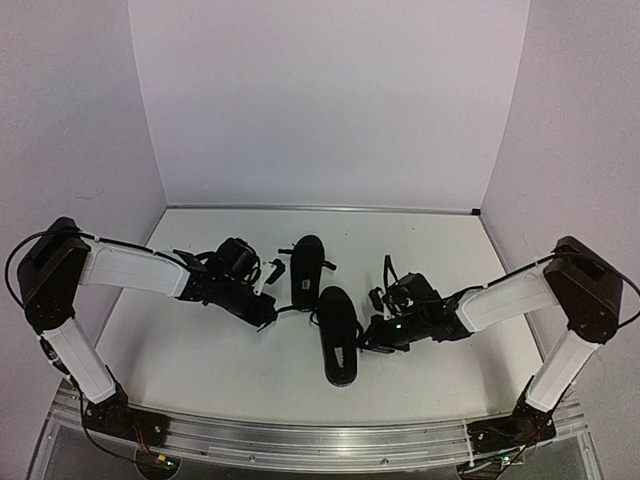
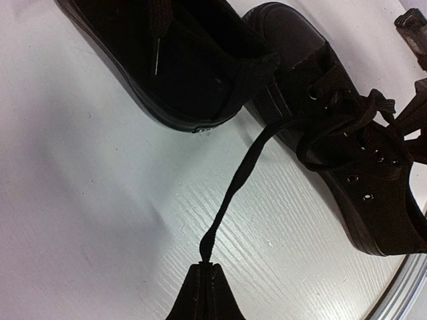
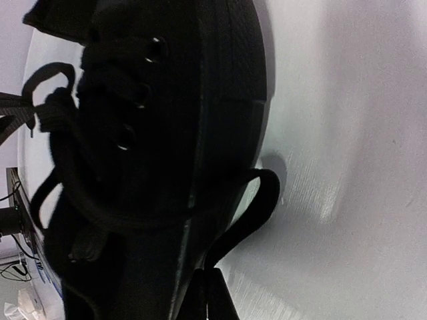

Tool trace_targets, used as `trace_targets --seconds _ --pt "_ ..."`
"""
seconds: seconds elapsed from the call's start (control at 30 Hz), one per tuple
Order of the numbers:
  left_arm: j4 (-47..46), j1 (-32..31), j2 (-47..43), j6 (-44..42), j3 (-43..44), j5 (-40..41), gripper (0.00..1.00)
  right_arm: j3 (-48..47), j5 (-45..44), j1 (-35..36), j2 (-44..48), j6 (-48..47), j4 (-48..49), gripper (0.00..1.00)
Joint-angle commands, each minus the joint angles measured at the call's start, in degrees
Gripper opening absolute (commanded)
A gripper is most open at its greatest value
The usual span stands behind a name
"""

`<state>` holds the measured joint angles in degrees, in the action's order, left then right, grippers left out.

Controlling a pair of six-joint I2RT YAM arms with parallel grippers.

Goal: Tie the shoes

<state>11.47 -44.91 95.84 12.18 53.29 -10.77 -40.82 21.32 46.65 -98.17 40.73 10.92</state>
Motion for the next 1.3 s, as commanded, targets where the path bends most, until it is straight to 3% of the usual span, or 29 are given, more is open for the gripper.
trace_targets --seconds 0.0,0.33,0.57,0.83,0.97,1.27 --pt "-1.46 0.09 -2.95 1.06 -0.88 2.89 0.00 1.16 -5.08 -0.95 10.06 1.63 -3.47 0.00" --pt "1.93 1.41 -6.13 6.86 -1.10 17.68 0.00 6.05 -27.79 -7.12 36.46 12.27 -23.17 0.00" --pt "0.88 4.72 -12.91 10.45 -5.23 19.88 0.00 5.74 -39.71 -7.65 47.96 20.95 -36.57 0.00" --pt "-0.51 5.25 -8.87 13.50 -7.02 15.21 0.00 8.96 -44.64 -7.72 49.43 36.81 -47.33 0.00" --pt "-0.21 5.67 -9.50 15.76 -8.91 18.39 0.00 10.97 -46.06 -7.76 48.73 42.22 -49.95 0.00" --pt "3.69 10.61 -8.86 16.55 -9.71 19.23 0.00 14.60 -48.68 -7.67 55.04 45.60 -51.19 0.00"
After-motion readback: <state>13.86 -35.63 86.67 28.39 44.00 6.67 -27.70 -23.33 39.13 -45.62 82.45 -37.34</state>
